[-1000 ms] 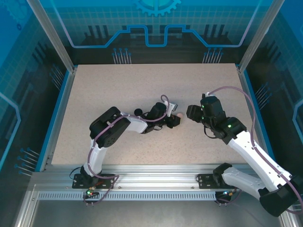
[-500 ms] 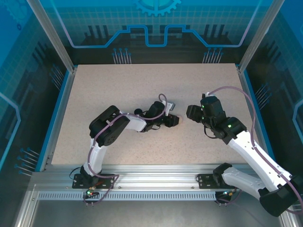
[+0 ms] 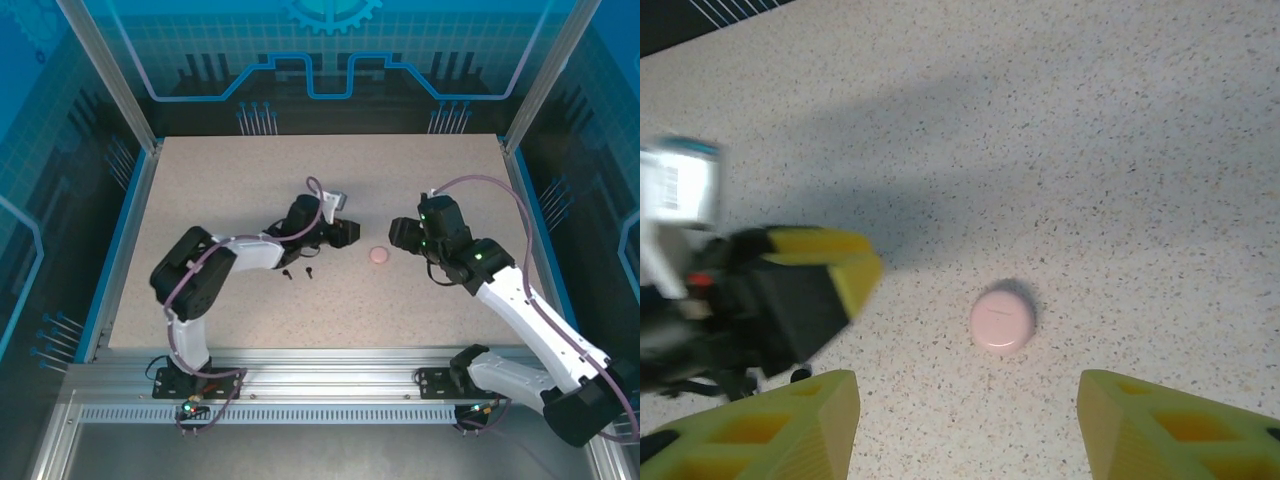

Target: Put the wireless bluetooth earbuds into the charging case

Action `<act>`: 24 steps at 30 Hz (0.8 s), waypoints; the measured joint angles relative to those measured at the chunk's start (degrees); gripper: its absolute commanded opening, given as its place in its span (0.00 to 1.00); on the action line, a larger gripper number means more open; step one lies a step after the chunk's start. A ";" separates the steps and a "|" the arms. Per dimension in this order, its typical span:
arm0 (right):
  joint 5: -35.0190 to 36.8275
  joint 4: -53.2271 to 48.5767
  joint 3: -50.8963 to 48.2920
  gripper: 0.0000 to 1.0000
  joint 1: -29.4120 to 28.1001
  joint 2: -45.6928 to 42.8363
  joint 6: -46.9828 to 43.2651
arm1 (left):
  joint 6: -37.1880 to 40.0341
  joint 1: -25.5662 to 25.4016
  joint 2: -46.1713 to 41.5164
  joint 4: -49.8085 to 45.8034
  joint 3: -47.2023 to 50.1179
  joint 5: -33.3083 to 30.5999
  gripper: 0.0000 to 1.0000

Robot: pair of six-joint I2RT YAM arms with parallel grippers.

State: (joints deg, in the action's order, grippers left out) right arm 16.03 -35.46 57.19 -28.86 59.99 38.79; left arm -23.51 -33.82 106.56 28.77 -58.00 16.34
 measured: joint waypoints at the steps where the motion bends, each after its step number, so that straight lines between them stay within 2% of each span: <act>1: -0.22 0.00 0.44 0.62 -0.04 1.16 -0.04 | 0.07 0.57 -2.34 0.04 0.42 0.00 0.44; 6: -1.27 0.68 3.58 0.64 -1.79 8.59 -0.96 | 0.55 3.80 -13.70 0.55 3.37 -0.02 0.46; 10: -1.51 1.20 8.76 0.66 -5.57 17.31 -2.14 | 1.14 7.19 -21.42 0.81 7.54 -0.76 0.50; 17: -1.77 0.96 23.67 0.70 -12.07 35.98 -5.33 | 0.72 12.66 -31.21 1.05 15.06 -4.28 0.59; 24: -1.64 -1.09 38.47 0.70 -15.67 52.74 -9.31 | -2.67 17.75 -37.51 1.49 20.59 -8.48 0.68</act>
State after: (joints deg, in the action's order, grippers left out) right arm 14.39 -36.56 95.66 -44.53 112.73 29.47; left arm -26.17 -16.08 69.06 30.26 -37.41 7.86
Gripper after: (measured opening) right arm 0.701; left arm 0.669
